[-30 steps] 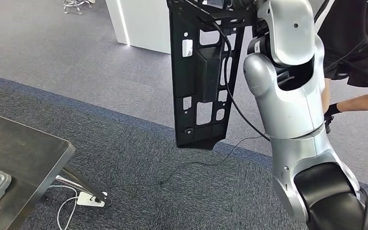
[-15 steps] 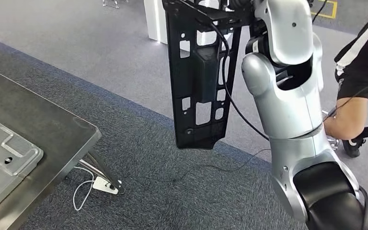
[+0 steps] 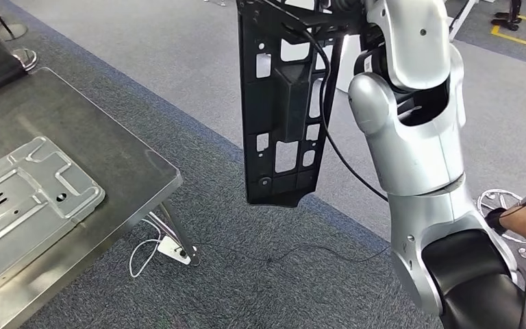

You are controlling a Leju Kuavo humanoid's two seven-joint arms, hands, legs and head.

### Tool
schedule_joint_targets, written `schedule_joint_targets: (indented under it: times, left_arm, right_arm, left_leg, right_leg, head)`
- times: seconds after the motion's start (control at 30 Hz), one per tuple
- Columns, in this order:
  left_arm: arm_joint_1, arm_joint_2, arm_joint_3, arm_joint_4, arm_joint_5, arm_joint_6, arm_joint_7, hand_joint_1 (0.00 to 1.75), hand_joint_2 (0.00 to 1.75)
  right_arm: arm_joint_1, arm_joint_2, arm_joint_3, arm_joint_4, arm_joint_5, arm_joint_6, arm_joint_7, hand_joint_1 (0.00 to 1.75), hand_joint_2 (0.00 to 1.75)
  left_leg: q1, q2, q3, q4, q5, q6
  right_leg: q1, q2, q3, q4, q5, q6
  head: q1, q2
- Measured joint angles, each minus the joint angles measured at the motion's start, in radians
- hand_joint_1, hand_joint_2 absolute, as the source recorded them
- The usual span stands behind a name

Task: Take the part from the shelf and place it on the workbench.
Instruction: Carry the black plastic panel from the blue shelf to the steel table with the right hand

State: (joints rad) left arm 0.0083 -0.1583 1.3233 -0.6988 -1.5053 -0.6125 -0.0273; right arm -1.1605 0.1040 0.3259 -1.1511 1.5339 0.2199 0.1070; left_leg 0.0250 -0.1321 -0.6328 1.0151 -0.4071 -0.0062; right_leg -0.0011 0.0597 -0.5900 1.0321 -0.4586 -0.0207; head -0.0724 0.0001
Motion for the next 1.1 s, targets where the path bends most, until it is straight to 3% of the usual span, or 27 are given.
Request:
schedule_joint_targets:
  times: [0.03, 0.1, 0.17, 0.23, 0.27, 0.3, 0.37, 0.43, 0.53, 0.6, 0.67, 0.7, 0.73, 0.77, 0.8, 0.83, 0.9, 0.97, 1.03, 1.1]
  left_arm:
    - [0.002, 0.001, 0.000, 0.002, 0.000, 0.000, -0.001, 0.00, 1.75]
    - [0.002, 0.008, 0.000, 0.006, 0.000, -0.001, -0.001, 0.00, 1.75]
    - [-0.001, 0.015, 0.000, 0.009, 0.000, -0.001, -0.003, 0.00, 1.75]
    - [-0.002, 0.020, 0.000, 0.015, 0.000, 0.000, -0.004, 0.00, 1.75]
    - [-0.001, 0.022, 0.000, 0.018, 0.000, 0.000, -0.004, 0.00, 1.75]
    - [0.000, 0.025, 0.000, 0.020, 0.000, 0.000, -0.004, 0.00, 1.75]
    - [-0.001, 0.030, 0.000, 0.023, 0.000, 0.002, -0.004, 0.00, 1.75]
    - [-0.001, 0.033, 0.000, 0.026, 0.000, 0.002, -0.004, 0.00, 1.75]
    - [0.000, 0.035, 0.000, 0.034, 0.000, 0.002, -0.003, 0.00, 1.75]
    - [0.001, 0.037, 0.000, 0.037, 0.000, 0.003, -0.002, 0.00, 1.75]
    - [-0.002, 0.040, 0.000, 0.041, 0.000, 0.003, -0.001, 0.00, 1.75]
    - [-0.004, 0.040, 0.000, 0.043, 0.000, 0.003, -0.001, 0.00, 1.75]
    - [-0.005, 0.041, 0.000, 0.046, 0.000, 0.003, -0.001, 0.00, 1.75]
    - [-0.005, 0.041, 0.000, 0.048, 0.000, 0.003, -0.001, 0.00, 1.75]
    - [-0.005, 0.042, 0.000, 0.050, 0.000, 0.003, -0.001, 0.00, 1.75]
    - [-0.004, 0.042, 0.000, 0.052, 0.000, 0.003, -0.001, 0.00, 1.75]
    - [-0.005, 0.043, 0.000, 0.057, 0.000, 0.003, 0.000, 0.00, 1.75]
    - [-0.006, 0.044, 0.001, 0.063, 0.000, 0.003, -0.001, 0.00, 1.75]
    - [-0.006, 0.048, 0.001, 0.068, 0.000, 0.004, -0.002, 0.00, 1.75]
    - [-0.005, 0.054, 0.001, 0.073, 0.000, 0.004, -0.005, 0.00, 1.75]
  right_arm:
    - [-0.001, 0.001, 0.000, 0.000, 0.000, 0.000, 0.000, 1.75, 1.75]
    - [-0.005, 0.003, 0.001, 0.000, -0.001, 0.000, 0.000, 1.75, 1.75]
    - [-0.009, 0.003, 0.001, 0.002, -0.001, 0.002, -0.001, 1.75, 1.75]
    - [-0.010, 0.002, 0.001, 0.006, -0.002, 0.003, -0.001, 1.75, 1.75]
    - [-0.010, 0.002, 0.001, 0.008, -0.002, 0.003, -0.001, 1.75, 1.75]
    - [-0.010, 0.002, 0.001, 0.010, -0.002, 0.003, -0.001, 1.75, 1.75]
    - [-0.012, 0.002, 0.001, 0.012, -0.002, 0.003, -0.001, 1.75, 1.75]
    - [-0.018, 0.001, 0.001, 0.013, -0.002, 0.002, -0.001, 1.75, 1.75]
    - [-0.025, 0.001, 0.002, 0.013, -0.003, 0.002, -0.001, 1.75, 1.75]
    - [-0.029, 0.001, 0.002, 0.013, -0.004, 0.002, -0.001, 1.75, 1.75]
    - [-0.031, -0.001, 0.001, 0.015, -0.004, 0.002, -0.001, 1.75, 1.75]
    - [-0.030, -0.002, 0.001, 0.016, -0.004, 0.002, -0.001, 1.75, 1.75]
    - [-0.027, -0.002, 0.001, 0.018, -0.004, 0.002, -0.001, 1.75, 1.75]
    - [-0.026, -0.003, 0.001, 0.020, -0.005, 0.002, -0.001, 1.75, 1.75]
    - [-0.025, -0.003, 0.001, 0.021, -0.005, 0.002, -0.001, 1.75, 1.75]
    - [-0.025, -0.003, 0.001, 0.022, -0.005, 0.002, -0.001, 1.75, 1.75]
    - [-0.029, -0.003, 0.001, 0.022, -0.005, 0.002, -0.001, 1.75, 1.75]
    - [-0.034, -0.003, 0.001, 0.023, -0.005, 0.002, -0.001, 1.75, 1.75]
    - [-0.038, -0.002, 0.002, 0.024, -0.007, 0.002, -0.001, 1.75, 1.75]
    - [-0.043, 0.001, 0.002, 0.025, -0.009, 0.002, -0.001, 1.75, 1.75]
  left_leg:
    - [0.000, 0.005, -0.001, 0.001, -0.001, -0.006]
    - [-0.003, 0.052, -0.020, 0.041, -0.029, -0.014]
    - [-0.004, 0.108, -0.072, 0.156, -0.092, -0.022]
    - [0.000, 0.124, -0.122, 0.261, -0.131, -0.031]
    - [0.002, 0.127, -0.123, 0.267, -0.125, -0.035]
    - [0.004, 0.133, -0.102, 0.231, -0.101, -0.038]
    - [0.004, 0.167, -0.023, 0.093, -0.045, -0.039]
    - [0.000, 0.191, 0.023, 0.008, -0.020, -0.026]
    - [0.000, 0.164, 0.021, 0.002, -0.017, -0.002]
    - [0.004, 0.145, 0.022, -0.001, -0.012, 0.011]
    - [0.002, 0.126, 0.019, -0.002, -0.009, 0.021]
    - [0.001, 0.115, 0.017, -0.002, -0.008, 0.023]
    - [-0.002, 0.103, 0.016, -0.001, -0.008, 0.024]
    - [-0.004, 0.089, 0.015, 0.000, -0.007, 0.025]
    - [-0.006, 0.075, 0.015, 0.001, -0.007, 0.025]
    - [-0.009, 0.061, 0.016, 0.001, -0.007, 0.025]
    - [-0.010, 0.037, 0.015, 0.002, -0.004, 0.023]
    - [-0.005, 0.017, 0.009, 0.000, 0.000, 0.014]
    - [0.000, 0.001, 0.003, -0.004, 0.006, 0.002]
    - [-0.003, 0.034, -0.010, 0.017, -0.009, -0.007]
  right_leg:
    - [-0.002, -0.012, 0.006, -0.008, 0.004, -0.005]
    - [-0.009, -0.039, 0.018, -0.025, 0.012, -0.015]
    - [-0.008, -0.065, 0.021, -0.030, 0.014, -0.019]
    - [-0.008, -0.093, 0.019, -0.029, 0.012, -0.020]
    - [-0.008, -0.106, 0.019, -0.028, 0.011, -0.019]
    - [-0.008, -0.118, 0.019, -0.026, 0.009, -0.016]
    - [-0.007, -0.141, 0.021, -0.019, 0.002, -0.006]
    - [-0.003, -0.158, 0.022, -0.011, -0.007, 0.007]
    - [0.001, -0.179, 0.028, -0.009, -0.014, 0.023]
    - [-0.004, -0.146, 0.012, 0.033, -0.046, 0.032]
    - [-0.008, -0.089, -0.044, 0.153, -0.109, 0.037]
    - [-0.009, -0.073, -0.079, 0.224, -0.136, 0.037]
    - [-0.009, -0.066, -0.106, 0.273, -0.148, 0.036]
    - [-0.007, -0.062, -0.116, 0.287, -0.141, 0.032]
    - [-0.005, -0.059, -0.106, 0.260, -0.114, 0.026]
    - [-0.003, -0.049, -0.080, 0.200, -0.075, 0.017]
    - [0.002, -0.005, -0.020, 0.064, -0.017, -0.011]
    - [0.007, 0.018, 0.006, 0.004, -0.004, -0.028]
    - [0.008, -0.006, 0.013, -0.012, 0.002, -0.029]
    - [0.000, -0.032, 0.028, -0.036, 0.013, -0.028]
  head:
    - [0.000, 0.000]
    - [-0.003, 0.000]
    - [-0.005, 0.000]
    - [-0.005, 0.000]
    - [-0.005, 0.000]
    - [-0.005, 0.000]
    - [-0.005, 0.000]
    - [-0.003, 0.000]
    - [-0.002, 0.000]
    - [-0.001, 0.000]
    - [-0.001, 0.000]
    - [-0.001, 0.000]
    - [-0.001, 0.000]
    - [-0.001, 0.000]
    - [-0.001, 0.000]
    - [-0.001, 0.000]
    - [-0.002, 0.000]
    - [0.000, 0.000]
    - [0.002, 0.000]
    - [-0.001, 0.000]
